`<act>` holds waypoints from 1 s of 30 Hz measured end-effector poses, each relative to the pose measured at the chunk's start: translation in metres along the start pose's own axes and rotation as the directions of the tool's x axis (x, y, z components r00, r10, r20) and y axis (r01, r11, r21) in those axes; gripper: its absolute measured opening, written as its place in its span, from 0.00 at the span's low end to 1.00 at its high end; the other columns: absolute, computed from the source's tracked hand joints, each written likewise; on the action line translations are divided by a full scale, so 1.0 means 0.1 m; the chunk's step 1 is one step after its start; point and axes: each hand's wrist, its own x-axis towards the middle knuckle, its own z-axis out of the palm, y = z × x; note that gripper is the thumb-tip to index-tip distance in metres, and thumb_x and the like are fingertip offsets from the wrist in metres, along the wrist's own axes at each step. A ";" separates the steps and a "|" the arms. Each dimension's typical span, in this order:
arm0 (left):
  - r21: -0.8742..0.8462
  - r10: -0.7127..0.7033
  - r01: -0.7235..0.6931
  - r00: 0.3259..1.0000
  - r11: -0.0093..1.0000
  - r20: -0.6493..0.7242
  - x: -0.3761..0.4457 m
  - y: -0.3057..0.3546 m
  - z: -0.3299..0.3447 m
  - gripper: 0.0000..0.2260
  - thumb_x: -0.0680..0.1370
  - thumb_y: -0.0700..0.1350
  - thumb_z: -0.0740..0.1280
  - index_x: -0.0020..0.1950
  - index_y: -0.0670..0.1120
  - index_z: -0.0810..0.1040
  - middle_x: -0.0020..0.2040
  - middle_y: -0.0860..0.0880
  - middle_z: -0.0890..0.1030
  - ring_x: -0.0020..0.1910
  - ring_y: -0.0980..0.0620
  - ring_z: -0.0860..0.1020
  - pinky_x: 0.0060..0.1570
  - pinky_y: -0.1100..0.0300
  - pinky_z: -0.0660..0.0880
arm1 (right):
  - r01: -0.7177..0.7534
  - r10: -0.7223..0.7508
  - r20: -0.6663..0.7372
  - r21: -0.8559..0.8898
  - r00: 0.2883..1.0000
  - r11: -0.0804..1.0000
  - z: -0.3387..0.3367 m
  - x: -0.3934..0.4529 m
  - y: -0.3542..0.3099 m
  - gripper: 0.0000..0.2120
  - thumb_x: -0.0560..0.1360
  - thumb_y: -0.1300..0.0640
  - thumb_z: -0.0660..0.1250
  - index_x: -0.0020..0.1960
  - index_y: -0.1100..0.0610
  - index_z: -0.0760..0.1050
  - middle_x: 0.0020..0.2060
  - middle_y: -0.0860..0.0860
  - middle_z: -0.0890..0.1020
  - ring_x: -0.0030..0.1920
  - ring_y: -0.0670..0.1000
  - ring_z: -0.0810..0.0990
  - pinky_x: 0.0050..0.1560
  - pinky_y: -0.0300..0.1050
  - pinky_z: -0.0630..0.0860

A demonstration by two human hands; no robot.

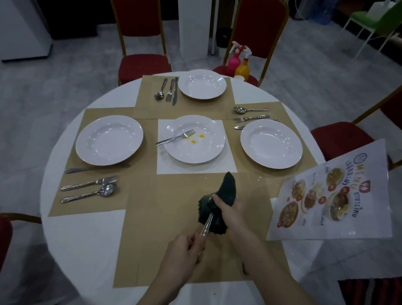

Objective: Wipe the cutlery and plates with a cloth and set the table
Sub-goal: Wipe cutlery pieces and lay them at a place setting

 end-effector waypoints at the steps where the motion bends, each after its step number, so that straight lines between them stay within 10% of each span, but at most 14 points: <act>1: -0.007 -0.004 0.004 1.000 1.000 0.003 -0.01 0.02 0.01 0.15 0.81 0.44 0.62 0.34 0.47 0.70 0.26 0.53 0.71 0.24 0.57 0.65 0.27 0.61 0.62 | 0.013 -0.013 -0.009 0.002 1.000 1.000 0.00 0.03 0.04 0.26 0.69 0.49 0.76 0.61 0.58 0.73 0.51 0.52 0.82 0.49 0.52 0.81 0.49 0.49 0.79; 6: -0.022 0.012 -0.012 1.000 1.000 -0.004 0.00 0.04 0.06 0.13 0.81 0.45 0.61 0.38 0.44 0.72 0.28 0.52 0.72 0.24 0.59 0.66 0.27 0.64 0.63 | -0.012 0.011 0.096 0.019 0.995 1.000 -0.01 -0.04 0.07 0.09 0.72 0.53 0.73 0.48 0.51 0.75 0.46 0.50 0.81 0.47 0.50 0.80 0.54 0.51 0.78; 12: -0.104 -0.032 0.043 0.994 0.994 0.105 0.00 0.10 0.08 0.14 0.81 0.44 0.61 0.35 0.46 0.70 0.26 0.54 0.70 0.24 0.57 0.64 0.24 0.66 0.61 | 0.013 -0.013 -0.007 0.039 1.000 0.999 -0.17 0.09 -0.03 0.16 0.74 0.54 0.72 0.56 0.62 0.77 0.47 0.55 0.82 0.46 0.52 0.81 0.42 0.43 0.77; 17: -0.039 -0.014 0.017 0.998 0.999 0.060 0.08 0.07 0.14 0.13 0.82 0.46 0.60 0.38 0.44 0.72 0.29 0.50 0.73 0.24 0.58 0.68 0.27 0.65 0.64 | 0.013 -0.014 0.111 0.011 0.994 1.000 -0.06 -0.02 0.12 0.10 0.72 0.52 0.73 0.50 0.50 0.74 0.46 0.50 0.82 0.51 0.53 0.81 0.56 0.52 0.78; 20: -0.058 -0.038 0.043 0.996 0.997 0.082 0.06 0.06 0.13 0.13 0.81 0.46 0.62 0.36 0.46 0.72 0.27 0.52 0.73 0.25 0.56 0.68 0.27 0.63 0.64 | -0.029 0.029 0.051 0.000 0.998 1.000 -0.15 0.06 0.03 0.21 0.69 0.49 0.75 0.58 0.55 0.76 0.48 0.52 0.83 0.50 0.54 0.82 0.55 0.54 0.79; 30: -0.054 -0.030 0.035 0.995 0.998 0.094 0.07 0.10 0.14 0.13 0.82 0.44 0.60 0.38 0.44 0.71 0.28 0.50 0.75 0.22 0.60 0.69 0.26 0.66 0.64 | 0.002 -0.003 0.114 0.010 0.993 1.000 -0.07 0.05 0.05 0.12 0.71 0.51 0.75 0.50 0.49 0.75 0.53 0.54 0.81 0.50 0.52 0.81 0.55 0.52 0.79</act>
